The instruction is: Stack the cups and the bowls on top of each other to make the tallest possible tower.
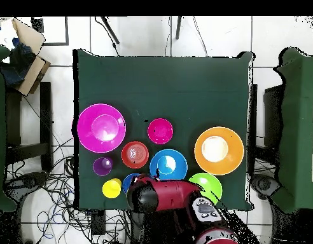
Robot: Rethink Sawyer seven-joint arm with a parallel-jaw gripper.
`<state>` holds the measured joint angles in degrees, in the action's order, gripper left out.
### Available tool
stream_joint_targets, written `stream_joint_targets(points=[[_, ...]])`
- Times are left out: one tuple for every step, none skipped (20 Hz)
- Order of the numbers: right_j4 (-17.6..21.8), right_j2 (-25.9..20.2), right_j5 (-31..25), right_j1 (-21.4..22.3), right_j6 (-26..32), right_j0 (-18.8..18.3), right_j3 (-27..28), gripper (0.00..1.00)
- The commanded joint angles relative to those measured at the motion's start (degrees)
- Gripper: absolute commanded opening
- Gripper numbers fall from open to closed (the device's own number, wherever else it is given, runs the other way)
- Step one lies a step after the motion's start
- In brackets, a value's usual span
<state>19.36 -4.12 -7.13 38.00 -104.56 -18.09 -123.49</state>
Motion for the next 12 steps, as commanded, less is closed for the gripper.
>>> stream_joint_targets(points=[[-0.21,-5.55,-7.84,10.93,-1.33,-2.13,-2.88,0.0],[-0.8,-6.0,-9.44,12.91,-0.82,-2.59,-3.73,0.0],[-1.2,-6.4,-10.66,14.34,-0.37,-2.97,-4.31,0.0],[-1.53,-6.89,-11.77,15.34,0.06,-3.41,-4.49,0.0],[-1.86,-7.39,-12.88,16.33,0.49,-3.84,-4.67,0.0],[-1.95,-7.68,-13.47,16.92,0.68,-4.14,-4.79,0.0],[-1.91,-8.0,-13.84,17.5,0.82,-4.51,-5.22,0.0],[-1.99,-8.22,-14.42,18.14,0.9,-4.68,-5.4,0.0],[-1.92,-8.42,-14.81,18.16,0.91,-4.83,-5.1,0.0],[-1.74,-8.53,-14.8,18.1,0.69,-4.9,-5.07,0.0],[-1.56,-8.64,-14.78,18.04,0.47,-4.96,-5.03,0.0],[-1.22,-8.51,-14.49,17.65,0.08,-4.8,-4.83,0.0]])
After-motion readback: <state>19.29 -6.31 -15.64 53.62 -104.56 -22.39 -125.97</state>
